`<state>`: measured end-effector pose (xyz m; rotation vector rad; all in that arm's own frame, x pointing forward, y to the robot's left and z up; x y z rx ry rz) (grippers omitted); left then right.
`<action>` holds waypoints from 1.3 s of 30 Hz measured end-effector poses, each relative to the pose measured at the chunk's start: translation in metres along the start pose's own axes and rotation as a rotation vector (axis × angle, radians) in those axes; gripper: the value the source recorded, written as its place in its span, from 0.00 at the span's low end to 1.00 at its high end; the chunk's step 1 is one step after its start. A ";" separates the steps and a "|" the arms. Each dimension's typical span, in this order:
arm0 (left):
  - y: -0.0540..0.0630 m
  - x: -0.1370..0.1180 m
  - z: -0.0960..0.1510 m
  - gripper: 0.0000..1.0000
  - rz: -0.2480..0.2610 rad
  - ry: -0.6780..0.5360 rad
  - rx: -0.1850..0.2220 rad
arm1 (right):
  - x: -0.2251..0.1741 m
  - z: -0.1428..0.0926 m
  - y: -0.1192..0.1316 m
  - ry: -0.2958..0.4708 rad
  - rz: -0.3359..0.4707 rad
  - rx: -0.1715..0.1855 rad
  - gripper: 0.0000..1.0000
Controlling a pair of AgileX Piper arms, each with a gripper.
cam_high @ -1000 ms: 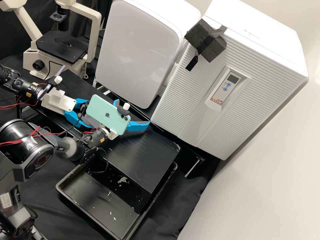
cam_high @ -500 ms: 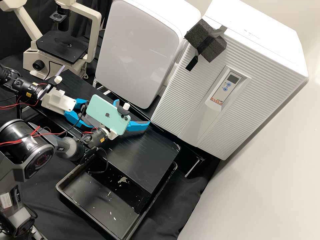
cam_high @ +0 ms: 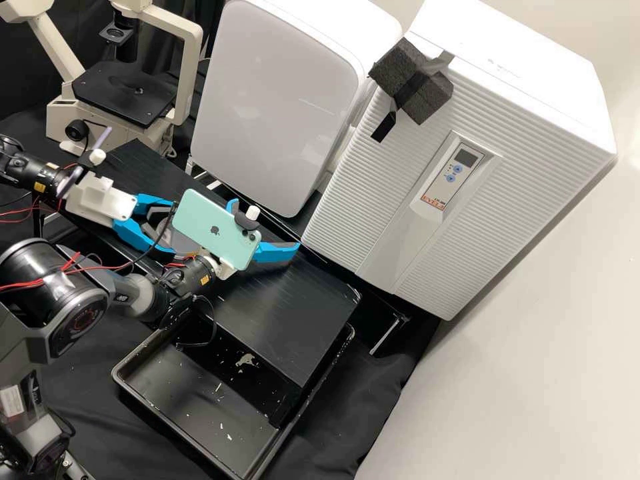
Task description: Place the petri dish on the microscope
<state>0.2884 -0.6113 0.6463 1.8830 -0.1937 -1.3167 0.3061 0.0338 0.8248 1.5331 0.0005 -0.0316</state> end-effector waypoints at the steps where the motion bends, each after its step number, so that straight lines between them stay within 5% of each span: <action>1: -0.001 -0.005 -0.001 0.00 -0.001 0.013 0.006 | 0.000 0.000 0.000 0.000 0.000 0.000 1.00; 5: -0.002 -0.022 -0.007 0.00 0.031 0.073 0.013 | 0.000 0.000 0.000 0.000 0.000 0.000 1.00; 10: -0.007 -0.043 -0.019 0.00 0.076 0.143 -0.039 | 0.000 0.000 0.000 0.000 0.000 0.000 1.00; 22: -0.025 -0.088 -0.038 0.00 0.172 0.317 -0.082 | 0.000 0.000 0.000 0.000 0.000 0.000 1.00; 39: -0.024 -0.151 -0.045 0.00 0.239 0.617 -0.123 | 0.000 0.000 0.000 0.000 0.000 0.000 1.00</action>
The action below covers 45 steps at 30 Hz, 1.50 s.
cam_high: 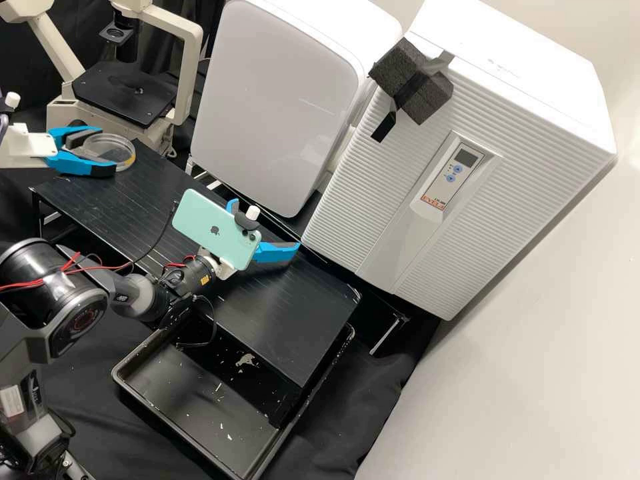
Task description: Place the petri dish on the microscope
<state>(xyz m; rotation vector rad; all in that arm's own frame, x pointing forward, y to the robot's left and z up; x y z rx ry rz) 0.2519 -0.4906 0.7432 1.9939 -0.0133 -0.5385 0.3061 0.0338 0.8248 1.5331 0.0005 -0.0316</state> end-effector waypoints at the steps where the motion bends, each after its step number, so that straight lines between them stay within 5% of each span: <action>1: 0.002 -0.001 -0.003 0.00 0.000 0.020 -0.003 | 0.000 0.000 0.000 0.000 0.000 0.000 1.00; 10: 0.013 -0.011 -0.034 0.00 0.020 0.209 -0.062 | 0.000 0.000 0.000 0.000 0.000 0.000 1.00; 21: 0.019 -0.015 -0.041 0.00 0.031 0.218 -0.115 | 0.000 0.000 0.000 0.000 0.000 0.000 1.00; 37: 0.042 -0.038 -0.037 0.00 0.109 0.190 -0.068 | 0.000 0.000 0.000 0.000 0.000 0.000 1.00; 45: 0.052 -0.023 -0.051 0.00 0.143 0.243 -0.065 | 0.000 0.000 0.000 0.000 0.000 0.000 1.00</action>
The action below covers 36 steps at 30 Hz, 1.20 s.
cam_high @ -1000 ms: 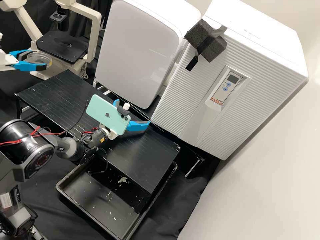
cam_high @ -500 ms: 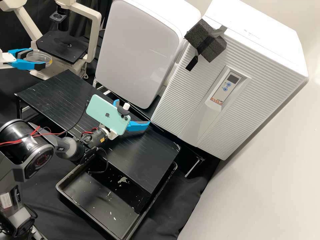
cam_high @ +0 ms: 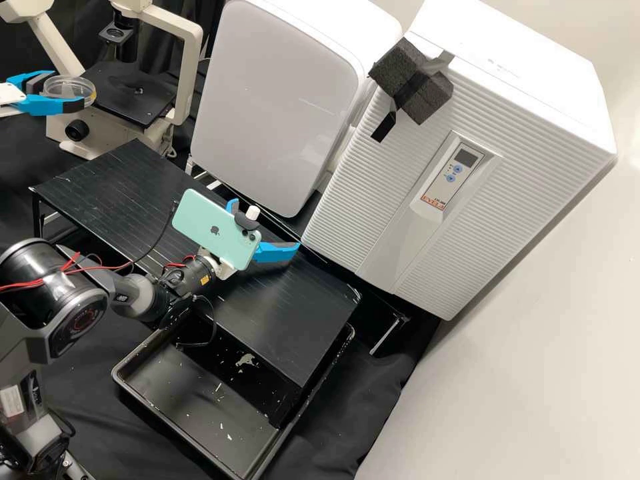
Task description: Place the petri dish on the microscope
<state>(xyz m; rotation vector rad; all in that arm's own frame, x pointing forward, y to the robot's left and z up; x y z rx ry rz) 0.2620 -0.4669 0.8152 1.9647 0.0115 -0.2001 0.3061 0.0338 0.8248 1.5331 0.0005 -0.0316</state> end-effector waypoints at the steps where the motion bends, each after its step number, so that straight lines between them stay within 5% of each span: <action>1: 0.000 0.005 -0.002 0.00 0.002 0.011 -0.004 | 0.000 0.000 0.000 0.000 0.000 0.000 1.00; 22: 0.004 0.070 -0.006 0.00 -0.021 0.080 0.016 | 0.000 0.000 0.000 0.000 0.000 0.000 1.00; 36: 0.000 0.088 -0.010 0.00 -0.014 0.084 0.009 | 0.000 0.000 0.000 0.000 0.000 0.000 1.00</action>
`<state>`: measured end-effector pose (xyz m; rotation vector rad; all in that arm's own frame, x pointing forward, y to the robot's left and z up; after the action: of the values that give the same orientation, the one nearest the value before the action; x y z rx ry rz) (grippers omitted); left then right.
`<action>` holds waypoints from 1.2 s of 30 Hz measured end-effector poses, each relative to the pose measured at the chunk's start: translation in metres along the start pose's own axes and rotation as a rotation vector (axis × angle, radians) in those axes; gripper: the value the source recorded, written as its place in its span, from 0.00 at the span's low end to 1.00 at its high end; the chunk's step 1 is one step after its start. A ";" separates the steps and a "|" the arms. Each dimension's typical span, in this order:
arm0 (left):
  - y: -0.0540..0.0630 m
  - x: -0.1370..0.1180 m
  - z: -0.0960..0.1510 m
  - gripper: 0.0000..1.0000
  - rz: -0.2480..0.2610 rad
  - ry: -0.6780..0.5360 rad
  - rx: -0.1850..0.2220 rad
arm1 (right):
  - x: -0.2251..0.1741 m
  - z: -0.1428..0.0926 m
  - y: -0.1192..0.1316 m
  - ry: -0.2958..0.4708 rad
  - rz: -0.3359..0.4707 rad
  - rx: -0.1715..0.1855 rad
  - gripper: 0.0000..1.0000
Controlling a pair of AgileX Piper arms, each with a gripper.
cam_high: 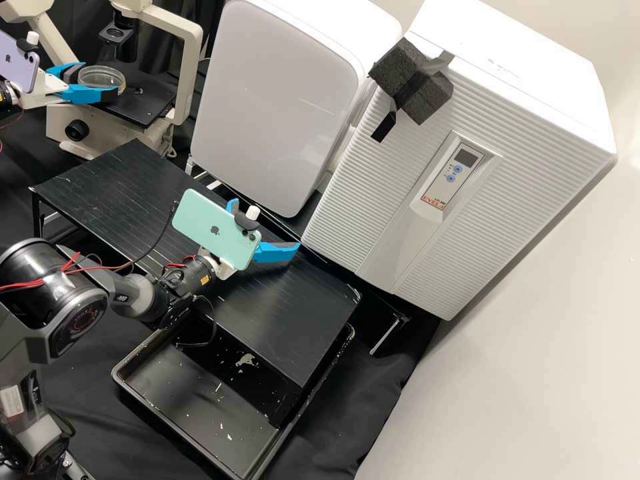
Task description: Place the petri dish on the microscope
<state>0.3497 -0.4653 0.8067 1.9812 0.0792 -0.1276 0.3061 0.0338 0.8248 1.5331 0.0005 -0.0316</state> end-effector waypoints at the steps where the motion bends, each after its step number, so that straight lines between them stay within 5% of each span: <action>1: 0.000 0.001 0.000 0.00 0.000 0.000 0.000 | 0.000 0.000 0.000 0.000 0.000 0.000 1.00; 8: 0.002 0.008 0.000 0.00 0.003 0.001 -0.001 | 0.000 0.000 0.000 0.000 0.000 0.000 1.00; 9: 0.002 0.009 0.000 1.00 0.004 0.001 -0.001 | 0.000 0.000 0.000 0.000 0.000 0.000 1.00; 36: 0.000 0.003 0.000 1.00 -0.009 0.003 0.009 | 0.000 0.000 0.000 0.000 0.000 0.000 1.00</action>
<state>0.3526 -0.4655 0.8066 1.9902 0.0896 -0.1306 0.3061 0.0338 0.8248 1.5331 0.0005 -0.0316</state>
